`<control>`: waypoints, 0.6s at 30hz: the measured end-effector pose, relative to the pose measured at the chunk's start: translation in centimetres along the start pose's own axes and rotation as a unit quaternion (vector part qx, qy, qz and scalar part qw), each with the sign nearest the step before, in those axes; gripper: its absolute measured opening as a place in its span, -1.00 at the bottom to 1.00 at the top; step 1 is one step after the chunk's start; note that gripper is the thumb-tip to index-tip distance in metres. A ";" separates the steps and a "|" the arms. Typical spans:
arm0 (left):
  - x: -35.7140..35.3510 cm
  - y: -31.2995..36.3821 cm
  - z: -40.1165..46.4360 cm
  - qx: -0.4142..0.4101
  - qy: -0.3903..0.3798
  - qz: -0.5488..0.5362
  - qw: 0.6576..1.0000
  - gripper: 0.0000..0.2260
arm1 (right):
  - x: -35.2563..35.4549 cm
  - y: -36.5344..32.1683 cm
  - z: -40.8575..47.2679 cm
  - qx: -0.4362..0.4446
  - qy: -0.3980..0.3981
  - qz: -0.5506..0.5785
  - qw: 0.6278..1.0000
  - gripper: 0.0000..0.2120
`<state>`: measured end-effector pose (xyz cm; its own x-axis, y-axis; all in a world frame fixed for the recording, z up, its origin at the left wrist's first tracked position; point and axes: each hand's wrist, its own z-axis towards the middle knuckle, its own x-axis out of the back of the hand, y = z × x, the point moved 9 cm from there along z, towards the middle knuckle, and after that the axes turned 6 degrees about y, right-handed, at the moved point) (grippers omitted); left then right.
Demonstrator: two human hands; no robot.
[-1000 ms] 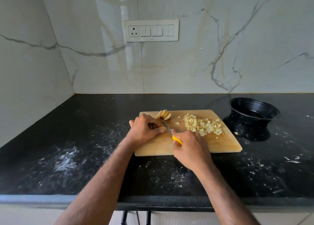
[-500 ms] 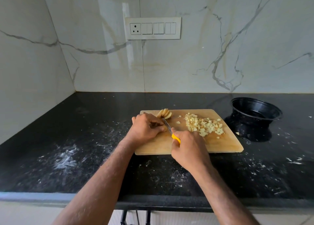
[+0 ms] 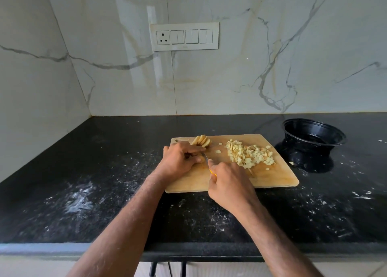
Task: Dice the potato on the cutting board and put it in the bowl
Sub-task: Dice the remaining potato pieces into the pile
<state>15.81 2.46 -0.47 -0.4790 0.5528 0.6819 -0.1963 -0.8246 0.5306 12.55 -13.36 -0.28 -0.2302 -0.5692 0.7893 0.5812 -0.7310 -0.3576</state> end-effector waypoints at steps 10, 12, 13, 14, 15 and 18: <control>-0.8 0.1 0.0 -0.011 -0.029 0.043 0.999 -0.72 | 0.4 -0.2 -0.7 -0.012 0.001 -0.001 1.000 -0.79; -1.0 0.2 -0.1 -0.019 -0.038 0.056 0.998 -0.71 | 0.4 -0.1 -1.3 -0.014 0.003 -0.008 1.000 -0.81; -1.1 0.3 -0.1 -0.023 -0.040 0.063 0.997 -0.73 | 0.4 0.0 -1.7 -0.013 -0.001 -0.008 1.000 -0.81; -1.1 0.4 -0.2 -0.029 -0.043 0.069 0.996 -0.73 | 0.3 0.0 -2.0 -0.012 -0.010 -0.008 1.000 -0.83; -1.2 0.4 -0.2 -0.035 -0.047 0.076 0.995 -0.73 | 0.3 0.0 -2.3 -0.009 -0.018 -0.008 1.000 -0.83; -1.5 0.7 -0.4 -0.051 -0.064 0.085 0.993 -0.70 | 0.8 0.2 -2.7 -0.014 -0.035 -0.011 0.999 -0.70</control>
<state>16.06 1.01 -1.36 -0.4007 0.4092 0.8198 -0.2103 -0.9119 0.3524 10.37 -15.02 -1.11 -0.1870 -0.5249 0.8304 0.5535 -0.7546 -0.3524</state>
